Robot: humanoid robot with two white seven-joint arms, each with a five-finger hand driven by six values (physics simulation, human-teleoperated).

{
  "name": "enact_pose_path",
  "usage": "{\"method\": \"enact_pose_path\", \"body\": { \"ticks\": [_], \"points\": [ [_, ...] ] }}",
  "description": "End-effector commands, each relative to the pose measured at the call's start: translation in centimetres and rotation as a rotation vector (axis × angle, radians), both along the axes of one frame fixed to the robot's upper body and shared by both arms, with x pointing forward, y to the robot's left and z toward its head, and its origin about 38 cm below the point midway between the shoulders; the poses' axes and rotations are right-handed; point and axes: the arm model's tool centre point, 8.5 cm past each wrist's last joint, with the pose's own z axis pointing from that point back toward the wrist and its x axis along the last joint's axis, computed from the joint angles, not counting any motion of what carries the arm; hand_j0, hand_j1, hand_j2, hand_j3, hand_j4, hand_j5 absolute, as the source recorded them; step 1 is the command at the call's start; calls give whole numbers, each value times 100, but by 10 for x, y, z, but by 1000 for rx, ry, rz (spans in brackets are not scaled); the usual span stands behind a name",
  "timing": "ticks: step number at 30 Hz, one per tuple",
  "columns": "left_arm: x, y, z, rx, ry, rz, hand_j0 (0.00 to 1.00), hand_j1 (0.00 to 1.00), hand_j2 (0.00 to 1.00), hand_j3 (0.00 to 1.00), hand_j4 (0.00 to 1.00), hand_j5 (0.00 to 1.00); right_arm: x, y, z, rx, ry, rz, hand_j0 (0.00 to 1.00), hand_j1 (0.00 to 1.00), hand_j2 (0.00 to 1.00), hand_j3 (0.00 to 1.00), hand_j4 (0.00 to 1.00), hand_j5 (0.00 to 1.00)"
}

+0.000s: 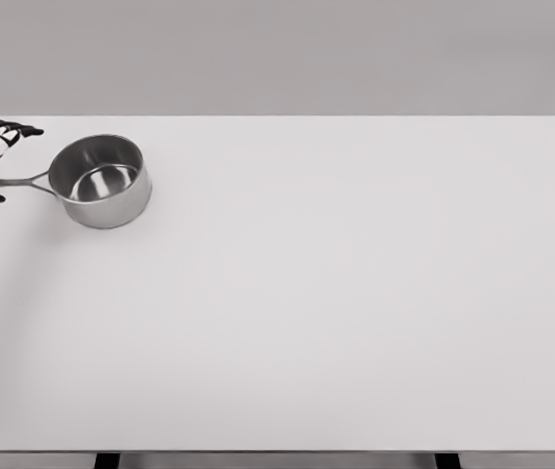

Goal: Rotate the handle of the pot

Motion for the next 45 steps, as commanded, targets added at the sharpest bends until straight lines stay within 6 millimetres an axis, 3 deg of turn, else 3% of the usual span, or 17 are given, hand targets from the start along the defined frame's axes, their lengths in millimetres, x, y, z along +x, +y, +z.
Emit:
{"method": "enact_pose_path", "body": {
  "ticks": [1, 20, 45],
  "points": [
    [1, 1, -4, -18, 7, 14, 100, 100, 100, 100, 100, 100, 0, 0, 0, 0, 1, 0, 100, 100, 100, 100, 100, 100],
    [15, 11, -11, -77, 30, 87, 100, 100, 100, 100, 100, 100, 0, 0, 0, 0, 1, 0, 100, 100, 100, 100, 100, 100],
    [24, 26, -4, -121, 28, 152, 100, 100, 100, 100, 100, 100, 0, 0, 0, 0, 1, 0, 100, 100, 100, 100, 100, 100]
  ]
}}
